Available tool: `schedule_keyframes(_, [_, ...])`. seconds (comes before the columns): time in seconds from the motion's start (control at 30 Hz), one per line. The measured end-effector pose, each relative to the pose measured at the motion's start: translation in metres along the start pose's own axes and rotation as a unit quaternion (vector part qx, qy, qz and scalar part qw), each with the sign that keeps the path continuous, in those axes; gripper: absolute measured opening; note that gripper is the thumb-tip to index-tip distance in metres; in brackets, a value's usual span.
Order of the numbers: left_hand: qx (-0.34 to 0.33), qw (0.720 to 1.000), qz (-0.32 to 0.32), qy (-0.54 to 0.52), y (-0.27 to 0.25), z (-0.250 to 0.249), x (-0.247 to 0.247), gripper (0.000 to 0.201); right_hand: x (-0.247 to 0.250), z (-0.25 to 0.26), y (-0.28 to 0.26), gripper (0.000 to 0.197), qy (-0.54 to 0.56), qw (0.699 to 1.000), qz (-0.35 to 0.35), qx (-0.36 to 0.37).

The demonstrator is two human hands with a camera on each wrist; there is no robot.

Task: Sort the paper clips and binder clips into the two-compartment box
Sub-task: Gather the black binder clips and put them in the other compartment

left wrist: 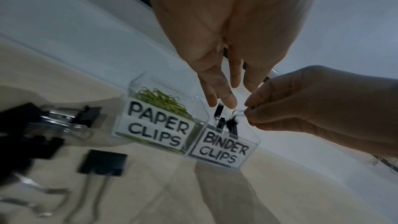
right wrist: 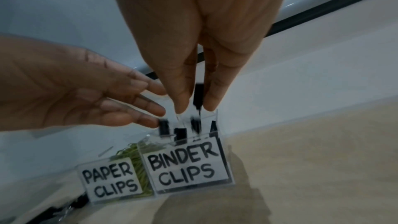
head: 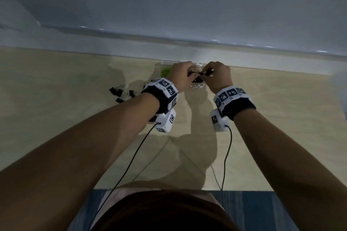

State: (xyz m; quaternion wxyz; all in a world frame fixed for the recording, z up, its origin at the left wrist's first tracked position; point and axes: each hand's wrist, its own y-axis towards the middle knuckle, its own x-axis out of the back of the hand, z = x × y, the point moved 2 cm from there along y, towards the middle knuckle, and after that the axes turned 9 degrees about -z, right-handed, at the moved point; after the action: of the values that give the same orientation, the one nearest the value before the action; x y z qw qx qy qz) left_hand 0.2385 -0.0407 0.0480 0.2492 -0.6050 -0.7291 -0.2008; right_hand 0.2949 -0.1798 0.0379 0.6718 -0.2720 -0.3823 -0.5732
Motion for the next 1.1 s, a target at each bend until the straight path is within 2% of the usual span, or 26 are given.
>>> schedule_keyframes(0.1, [-0.012, 1.0, 0.003, -0.018, -0.007, 0.021, 0.026, 0.035, -0.003, 0.005, -0.007, 0.017, 0.002, 1.0, 0.005, 0.019])
schedule_keyframes(0.2, [-0.025, 0.998, -0.05, 0.028, -0.019, 0.058, 0.068, 0.026, -0.011, 0.019, -0.032, 0.015, 0.031, 0.993, -0.02, 0.114])
schedule_keyframes(0.27, [-0.012, 0.99, -0.086, 0.111, -0.027, 0.096, 0.098, 0.022, -0.03, 0.031, -0.052, 0.018, 0.023, 0.986, 0.048, 0.156])
schedule_keyframes(0.3, [0.016, 0.982, -0.082, 0.167, -0.032, 0.114, 0.11, 0.023, -0.041, 0.038, -0.061, 0.021, 0.007, 0.982, 0.095, 0.162])
schedule_keyframes(0.37, [0.107, 0.96, -0.031, 0.256, -0.044, 0.143, 0.128, 0.033, -0.062, 0.052, -0.076, 0.029, -0.041, 0.97, 0.174, 0.167])
schedule_keyframes(0.43, [0.173, 0.945, 0.026, 0.275, -0.058, 0.158, 0.134, 0.051, -0.078, 0.063, -0.082, 0.045, -0.08, 0.956, 0.241, 0.146])
schedule_keyframes(0.5, [0.192, 0.948, 0.054, 0.248, -0.072, 0.159, 0.127, 0.07, -0.088, 0.073, -0.083, 0.057, -0.095, 0.951, 0.272, 0.109])
schedule_keyframes(0.6, [0.161, 0.959, 0.051, 0.227, -0.084, 0.149, 0.106, 0.084, -0.102, 0.083, -0.086, 0.068, -0.125, 0.949, 0.27, 0.103])
schedule_keyframes(0.67, [0.136, 0.964, 0.045, 0.223, -0.088, 0.142, 0.091, 0.079, -0.11, 0.089, -0.088, 0.073, -0.137, 0.948, 0.264, 0.112])
schedule_keyframes(0.77, [0.136, 0.97, 0.028, 0.197, -0.09, 0.137, 0.076, 0.063, -0.115, 0.091, -0.087, 0.07, -0.123, 0.951, 0.265, 0.105])
schedule_keyframes(0.97, [0.109, 0.981, 0.029, 0.158, -0.095, 0.127, 0.061, 0.039, -0.101, 0.076, -0.087, 0.035, -0.054, 0.964, 0.255, 0.057])
schedule_keyframes(1.1, [0.081, 0.982, 0.044, 0.167, -0.098, 0.12, 0.054, 0.032, -0.097, 0.058, -0.092, 0.027, 0.005, 0.978, 0.209, 0.021])
